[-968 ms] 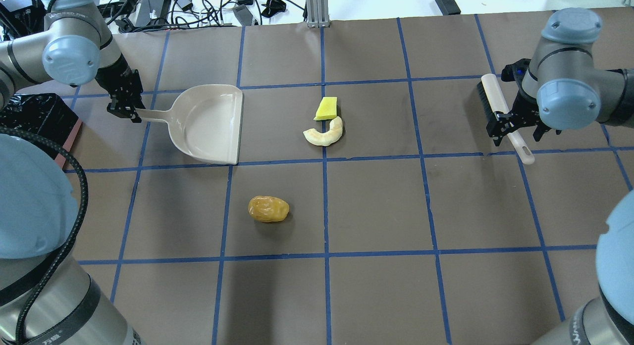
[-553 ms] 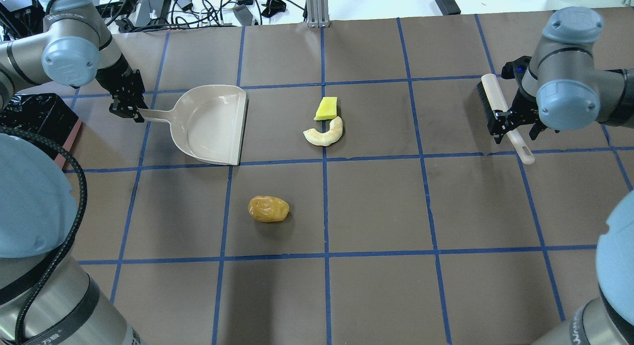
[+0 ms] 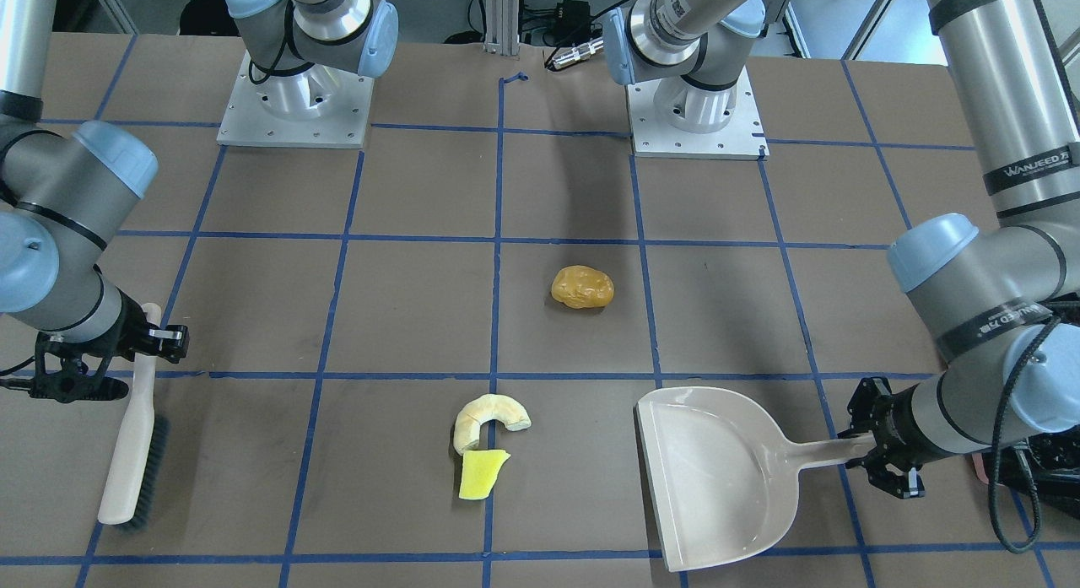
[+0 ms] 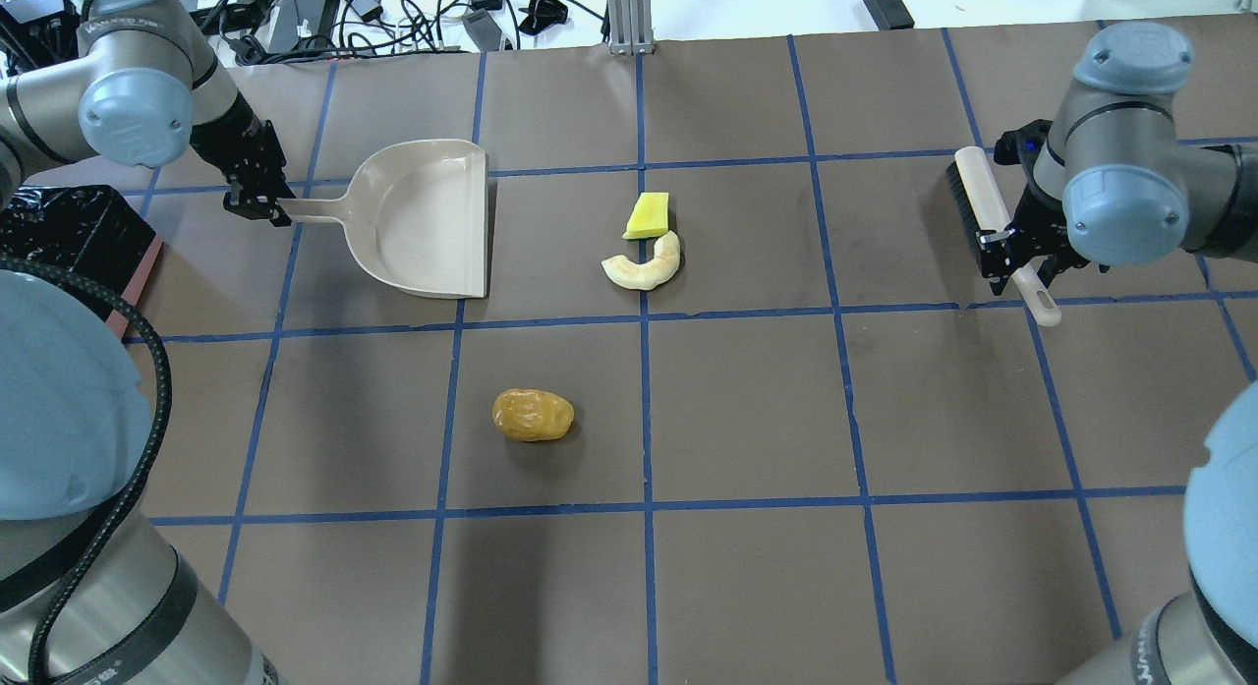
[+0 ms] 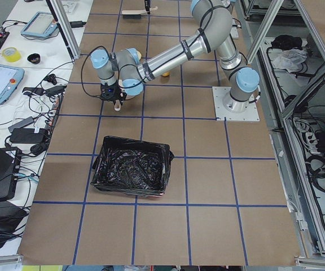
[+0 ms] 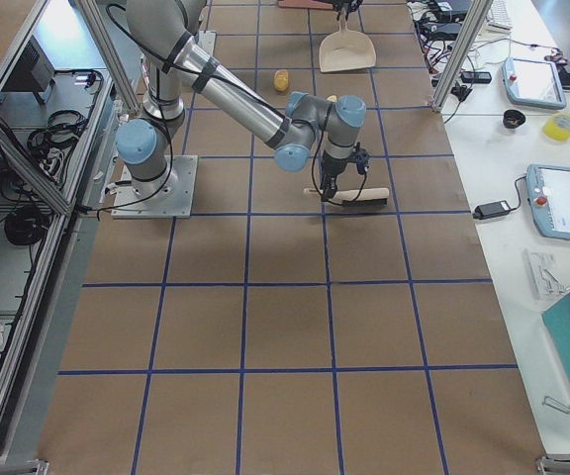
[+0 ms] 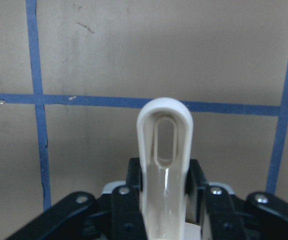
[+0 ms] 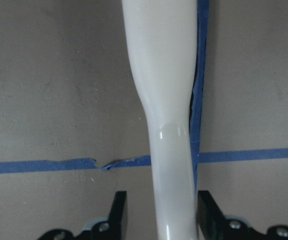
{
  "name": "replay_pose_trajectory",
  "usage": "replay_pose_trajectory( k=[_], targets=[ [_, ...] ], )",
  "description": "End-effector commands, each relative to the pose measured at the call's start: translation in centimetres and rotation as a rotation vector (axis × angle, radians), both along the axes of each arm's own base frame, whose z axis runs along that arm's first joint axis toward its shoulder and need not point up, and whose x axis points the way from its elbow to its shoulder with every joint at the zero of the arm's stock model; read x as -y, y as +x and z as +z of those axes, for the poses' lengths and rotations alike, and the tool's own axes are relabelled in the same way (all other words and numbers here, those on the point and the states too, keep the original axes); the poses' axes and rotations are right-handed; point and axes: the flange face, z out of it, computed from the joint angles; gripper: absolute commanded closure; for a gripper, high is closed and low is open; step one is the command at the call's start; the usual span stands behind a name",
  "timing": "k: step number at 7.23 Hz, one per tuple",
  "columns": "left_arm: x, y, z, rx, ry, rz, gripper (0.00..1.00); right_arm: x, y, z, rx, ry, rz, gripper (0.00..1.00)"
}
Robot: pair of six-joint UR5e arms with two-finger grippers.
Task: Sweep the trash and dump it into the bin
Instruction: 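Drag the dustpan toward the table center with the left gripper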
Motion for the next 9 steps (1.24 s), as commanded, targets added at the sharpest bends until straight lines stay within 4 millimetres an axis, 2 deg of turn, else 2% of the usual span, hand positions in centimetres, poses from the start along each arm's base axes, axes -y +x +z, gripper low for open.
replay_pose_trajectory(
  k=[1, 2, 4, 5, 6, 7, 9],
  targets=[
    [0.1, -3.6, 1.2, -0.025, -0.019, 0.065, 1.00, -0.2, -0.1, -0.1, -0.009, 0.006, 0.001, 0.41],
    [-0.1, -5.7, 1.4, -0.003, -0.005, 0.036, 1.00, -0.2, -0.1, -0.1, -0.009, 0.003, 0.004, 0.41],
    [-1.1, -8.1, 2.0, -0.014, 0.052, 0.007, 1.00, -0.2, -0.1, -0.1, -0.009, -0.001, -0.002, 0.42],
    [-1.3, -8.6, 2.4, -0.003, 0.062, -0.009, 1.00, -0.1, -0.1, -0.1, -0.007, -0.002, -0.004, 0.46],
    [-1.5, -9.5, 2.0, 0.010, 0.089, -0.045, 1.00, 0.0, -0.1, 0.1, -0.010, -0.005, -0.008, 0.55],
    [-1.5, -10.3, 1.7, 0.018, 0.135, -0.090, 1.00, 0.0, -0.1, 0.1, -0.010, -0.007, -0.009, 0.57],
    [-0.7, -11.0, 2.5, 0.015, 0.151, -0.098, 1.00, 0.2, -0.1, 0.3, -0.015, -0.020, -0.011, 0.63]
  ],
)
